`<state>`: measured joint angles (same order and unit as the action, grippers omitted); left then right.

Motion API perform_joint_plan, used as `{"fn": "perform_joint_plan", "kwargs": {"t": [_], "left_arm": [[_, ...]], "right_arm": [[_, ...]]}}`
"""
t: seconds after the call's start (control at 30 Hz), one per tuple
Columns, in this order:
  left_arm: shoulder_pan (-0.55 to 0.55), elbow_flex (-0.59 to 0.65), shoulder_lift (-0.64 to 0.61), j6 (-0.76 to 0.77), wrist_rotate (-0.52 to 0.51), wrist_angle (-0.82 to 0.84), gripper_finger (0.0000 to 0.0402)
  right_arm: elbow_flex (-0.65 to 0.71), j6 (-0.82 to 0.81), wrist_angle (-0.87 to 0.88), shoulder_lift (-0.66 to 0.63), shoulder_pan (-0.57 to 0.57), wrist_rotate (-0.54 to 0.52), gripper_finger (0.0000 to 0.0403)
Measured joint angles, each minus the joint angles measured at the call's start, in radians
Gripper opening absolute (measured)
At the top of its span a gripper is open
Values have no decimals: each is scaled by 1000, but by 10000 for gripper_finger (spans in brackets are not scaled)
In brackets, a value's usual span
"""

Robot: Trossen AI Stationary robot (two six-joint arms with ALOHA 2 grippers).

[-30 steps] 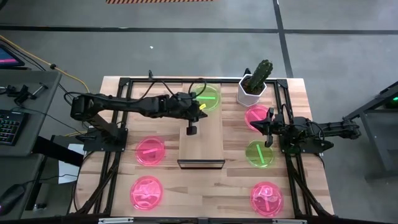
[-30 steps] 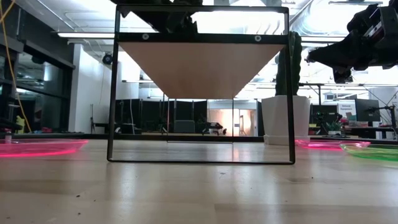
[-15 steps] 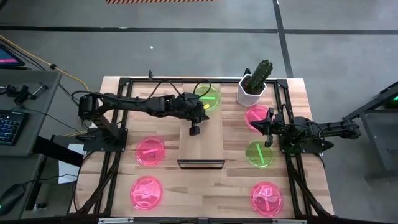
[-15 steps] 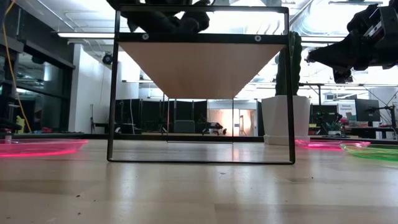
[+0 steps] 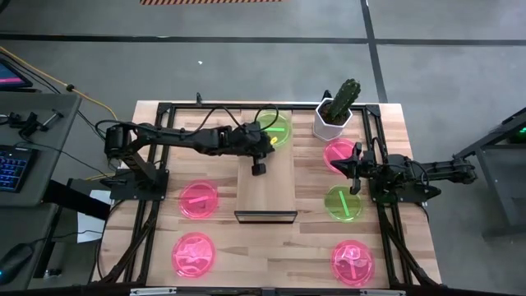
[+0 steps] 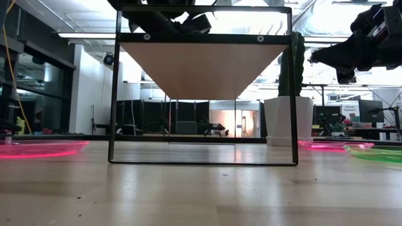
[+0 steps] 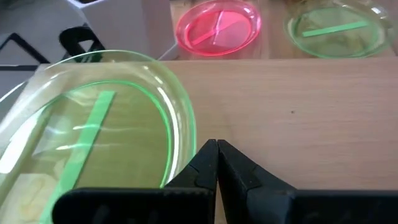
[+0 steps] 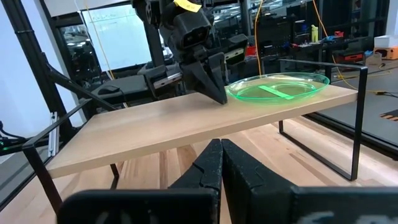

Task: Place and stack plates onto a shelf
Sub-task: Put the green plate on the shelf, then put the pink plate on the shelf

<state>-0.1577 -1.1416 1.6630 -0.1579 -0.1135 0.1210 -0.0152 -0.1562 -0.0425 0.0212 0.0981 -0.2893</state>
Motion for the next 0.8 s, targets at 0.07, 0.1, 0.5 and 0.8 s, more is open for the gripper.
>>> {"fn": "perform_joint_plan", "kwargs": {"t": [0.07, 0.1, 0.5, 0.8], "left_arm": [[0, 0, 0, -1, -31, 8, 0], [0, 0, 0, -1, -44, 12, 0], [8, -2, -11, -2, -121, 58, 0], [98, -1, -189, 17, -105, 169, 0]], "right_arm": [[0, 0, 0, 0, 0, 0, 0], [0, 0, 0, 0, 0, 0, 0], [0, 0, 0, 0, 0, 0, 0], [0, -56, -11, 0, 0, 0, 0]]}}
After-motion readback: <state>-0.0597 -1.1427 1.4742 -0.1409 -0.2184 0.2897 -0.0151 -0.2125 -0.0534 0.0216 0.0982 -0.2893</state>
